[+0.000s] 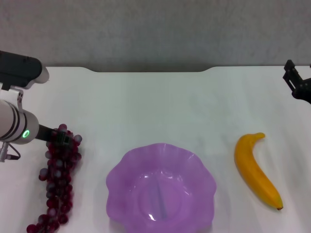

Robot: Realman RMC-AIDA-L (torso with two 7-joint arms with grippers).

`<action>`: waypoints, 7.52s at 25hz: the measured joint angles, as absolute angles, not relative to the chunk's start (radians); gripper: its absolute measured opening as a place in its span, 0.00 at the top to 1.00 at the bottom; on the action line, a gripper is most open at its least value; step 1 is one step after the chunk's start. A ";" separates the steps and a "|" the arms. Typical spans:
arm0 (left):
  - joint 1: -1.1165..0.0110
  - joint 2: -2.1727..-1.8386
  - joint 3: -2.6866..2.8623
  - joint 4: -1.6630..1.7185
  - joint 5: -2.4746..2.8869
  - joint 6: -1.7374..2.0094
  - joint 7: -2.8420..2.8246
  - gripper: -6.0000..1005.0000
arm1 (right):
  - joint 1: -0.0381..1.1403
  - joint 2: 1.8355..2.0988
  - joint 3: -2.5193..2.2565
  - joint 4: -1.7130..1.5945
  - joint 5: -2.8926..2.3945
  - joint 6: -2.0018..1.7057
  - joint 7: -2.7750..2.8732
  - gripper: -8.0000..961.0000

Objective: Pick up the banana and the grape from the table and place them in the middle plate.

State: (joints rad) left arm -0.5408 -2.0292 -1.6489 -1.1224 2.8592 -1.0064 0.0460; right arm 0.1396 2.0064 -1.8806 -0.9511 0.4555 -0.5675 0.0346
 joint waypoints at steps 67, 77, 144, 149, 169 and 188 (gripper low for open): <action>-0.384 -2.025 -1.632 -1.741 2.859 -1.244 0.155 0.83 | 0.132 2.006 -1.882 -0.957 0.454 -0.568 0.032 0.31; -0.392 -2.025 -1.651 -1.994 2.747 -1.318 0.247 0.83 | 0.132 2.006 -1.882 -0.954 0.454 -0.567 0.033 0.32; -0.536 -2.028 -1.304 -1.332 2.388 -1.015 0.454 0.71 | 0.144 2.006 -1.890 -0.940 0.454 -0.566 0.032 0.32; -0.487 -2.026 -1.327 -1.412 2.415 -0.996 0.457 0.52 | 0.143 2.006 -1.890 -0.941 0.454 -0.566 0.033 0.32; -0.264 -2.028 -1.545 -1.413 2.558 -0.308 0.467 0.13 | 0.140 2.008 -1.883 -0.944 0.460 -0.566 0.039 0.32; -0.153 -2.031 -1.650 -1.311 2.557 -0.129 0.469 0.13 | 0.137 2.009 -1.761 -1.017 0.539 -0.179 0.039 0.32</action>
